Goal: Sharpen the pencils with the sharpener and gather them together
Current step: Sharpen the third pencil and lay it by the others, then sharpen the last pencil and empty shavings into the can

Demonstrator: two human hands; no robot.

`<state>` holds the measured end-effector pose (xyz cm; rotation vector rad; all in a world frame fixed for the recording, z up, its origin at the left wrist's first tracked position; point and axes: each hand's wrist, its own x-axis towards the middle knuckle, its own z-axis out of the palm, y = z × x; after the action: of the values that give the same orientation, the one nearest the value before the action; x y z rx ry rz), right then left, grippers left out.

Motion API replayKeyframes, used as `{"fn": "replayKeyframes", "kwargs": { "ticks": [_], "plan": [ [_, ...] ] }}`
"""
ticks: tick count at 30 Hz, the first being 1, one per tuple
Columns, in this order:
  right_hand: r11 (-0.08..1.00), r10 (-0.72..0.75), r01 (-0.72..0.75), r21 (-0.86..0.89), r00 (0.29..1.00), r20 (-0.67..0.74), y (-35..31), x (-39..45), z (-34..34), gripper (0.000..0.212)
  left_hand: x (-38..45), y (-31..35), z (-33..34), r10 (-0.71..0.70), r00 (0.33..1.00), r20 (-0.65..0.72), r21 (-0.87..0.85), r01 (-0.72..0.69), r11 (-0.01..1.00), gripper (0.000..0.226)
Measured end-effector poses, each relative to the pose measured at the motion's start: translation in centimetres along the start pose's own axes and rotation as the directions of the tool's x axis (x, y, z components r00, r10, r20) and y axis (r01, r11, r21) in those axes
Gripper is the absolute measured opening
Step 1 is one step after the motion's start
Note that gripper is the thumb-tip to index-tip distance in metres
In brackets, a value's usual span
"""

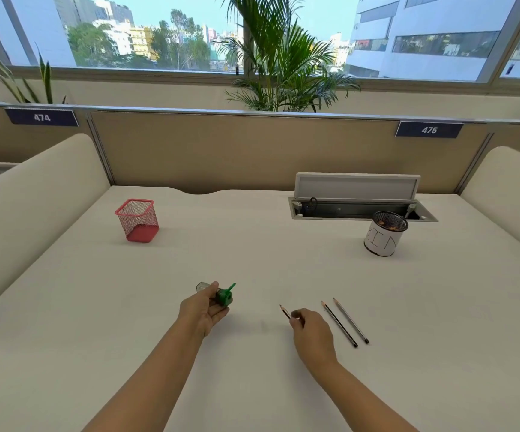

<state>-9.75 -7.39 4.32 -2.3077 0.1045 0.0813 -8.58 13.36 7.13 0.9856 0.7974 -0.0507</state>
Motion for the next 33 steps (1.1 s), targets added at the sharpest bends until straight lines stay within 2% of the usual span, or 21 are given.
{"fn": "replayKeyframes", "kwargs": {
  "ticks": [14,26,28,31,33],
  "plan": [
    [0.977,-0.101,0.089,-0.196,0.993,-0.055,2.3,0.2,0.6,0.019,-0.3,-0.9,0.5,-0.014,1.0,0.015,0.04,0.014,0.999,0.015],
    [0.99,-0.059,0.045,-0.136,0.993,-0.106,2.9,0.7,0.9,0.024,-1.1,-0.9,1.0,-0.029,1.0,0.008,0.019,0.029,0.999,0.015],
    [0.997,-0.031,0.022,-0.071,0.991,-0.127,2.6,0.7,0.5,0.026,-1.2,-0.9,1.1,-0.033,0.999,0.011,0.014,0.033,0.999,0.015],
    [0.977,0.081,-0.019,0.211,0.954,-0.289,1.1,1.9,-2.3,0.028,-1.6,-0.9,1.4,-0.041,0.999,0.035,0.005,0.041,0.999,0.015],
    [0.908,0.189,-0.009,0.418,0.901,-0.391,-0.1,3.1,-5.2,0.028,-1.9,-0.9,1.7,-0.045,0.998,0.05,-0.005,0.045,0.999,0.016]
  ]
}}
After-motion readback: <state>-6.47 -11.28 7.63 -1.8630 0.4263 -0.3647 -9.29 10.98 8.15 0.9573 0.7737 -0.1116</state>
